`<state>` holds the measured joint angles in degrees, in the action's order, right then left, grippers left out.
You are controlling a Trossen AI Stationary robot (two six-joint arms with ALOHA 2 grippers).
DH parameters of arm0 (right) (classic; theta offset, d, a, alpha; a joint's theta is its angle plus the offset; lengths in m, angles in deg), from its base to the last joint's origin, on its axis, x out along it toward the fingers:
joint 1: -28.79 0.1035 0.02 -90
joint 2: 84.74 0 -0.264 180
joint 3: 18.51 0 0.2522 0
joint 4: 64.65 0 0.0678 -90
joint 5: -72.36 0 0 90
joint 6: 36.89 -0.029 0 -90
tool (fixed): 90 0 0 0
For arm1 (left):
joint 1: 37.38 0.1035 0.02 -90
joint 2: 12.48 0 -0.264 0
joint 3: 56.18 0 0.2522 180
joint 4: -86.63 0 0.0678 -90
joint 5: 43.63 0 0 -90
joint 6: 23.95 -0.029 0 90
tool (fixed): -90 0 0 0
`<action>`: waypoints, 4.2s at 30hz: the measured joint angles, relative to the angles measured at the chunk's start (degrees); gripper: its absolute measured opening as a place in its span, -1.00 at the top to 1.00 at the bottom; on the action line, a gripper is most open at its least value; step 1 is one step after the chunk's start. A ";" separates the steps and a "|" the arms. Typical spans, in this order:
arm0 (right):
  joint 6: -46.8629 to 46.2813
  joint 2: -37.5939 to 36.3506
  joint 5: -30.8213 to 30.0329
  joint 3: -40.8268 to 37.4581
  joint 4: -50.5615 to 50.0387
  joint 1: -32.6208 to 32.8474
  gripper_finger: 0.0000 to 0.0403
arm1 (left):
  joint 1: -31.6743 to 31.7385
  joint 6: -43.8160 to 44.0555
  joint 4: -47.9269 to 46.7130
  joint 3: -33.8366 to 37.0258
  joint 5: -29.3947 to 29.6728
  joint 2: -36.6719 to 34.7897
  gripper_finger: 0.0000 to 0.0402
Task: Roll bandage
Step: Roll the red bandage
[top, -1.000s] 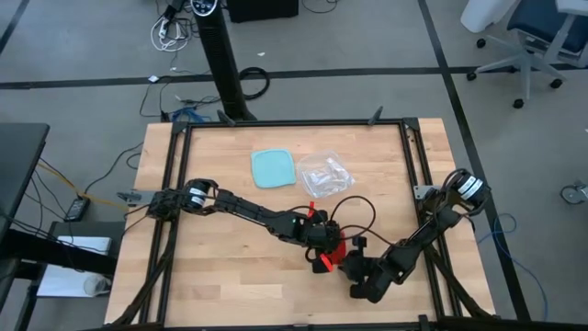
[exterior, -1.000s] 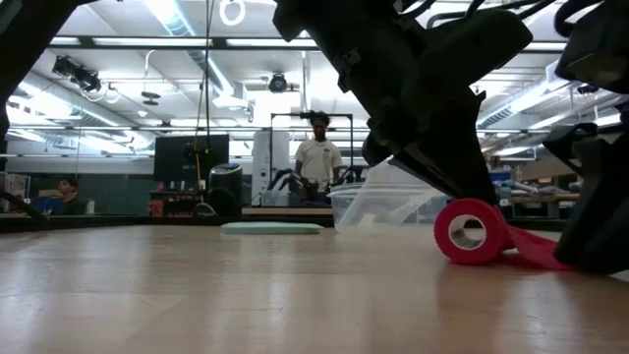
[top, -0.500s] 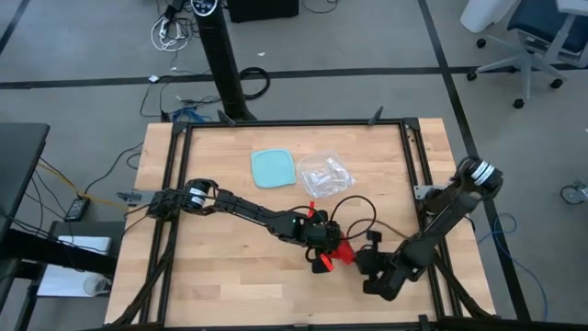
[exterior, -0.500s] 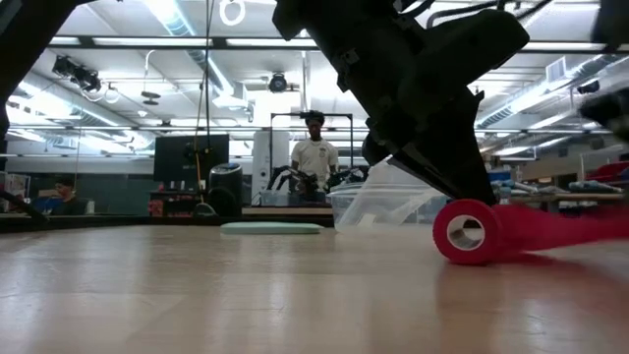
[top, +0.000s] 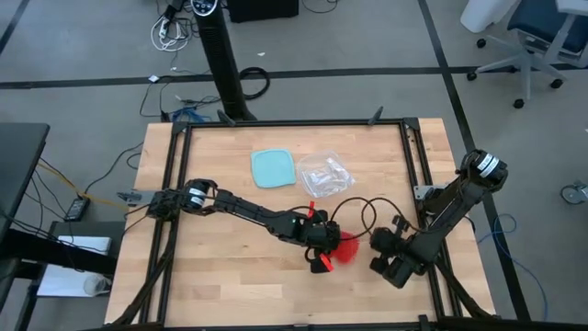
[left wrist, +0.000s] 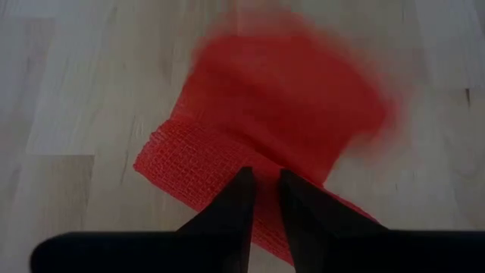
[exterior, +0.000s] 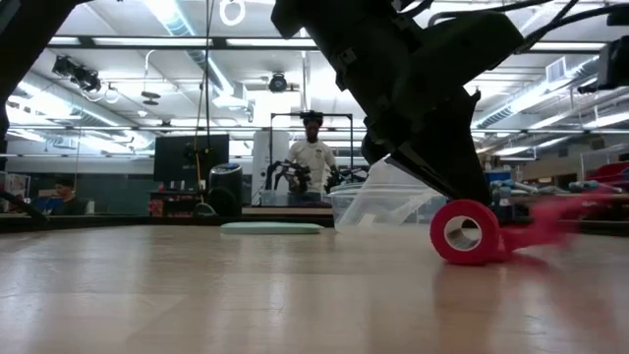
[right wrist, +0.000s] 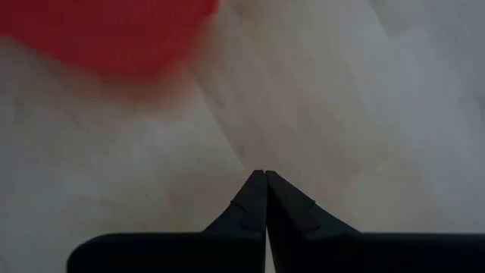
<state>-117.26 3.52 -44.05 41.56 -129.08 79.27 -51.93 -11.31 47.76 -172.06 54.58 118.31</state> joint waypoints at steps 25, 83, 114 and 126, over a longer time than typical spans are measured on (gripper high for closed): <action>10.51 2.19 -10.47 -1.96 20.33 1.39 0.59 | -0.11 -0.39 -0.37 0.02 0.00 0.02 0.64; 16.51 -7.42 -11.09 -9.72 34.64 3.98 0.74 | -2.19 -1.10 8.33 0.31 -1.08 1.29 0.64; 16.26 -12.16 -12.03 -9.67 35.37 5.61 0.74 | -2.05 -9.18 6.12 -0.04 -1.38 0.50 0.64; 12.01 -10.59 -8.66 -9.67 34.07 4.83 0.74 | -3.06 -6.58 17.41 -0.29 -2.95 6.03 0.64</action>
<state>-105.25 -7.07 -52.70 31.90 -95.01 84.10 -54.99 -17.89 65.17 -172.36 51.63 124.33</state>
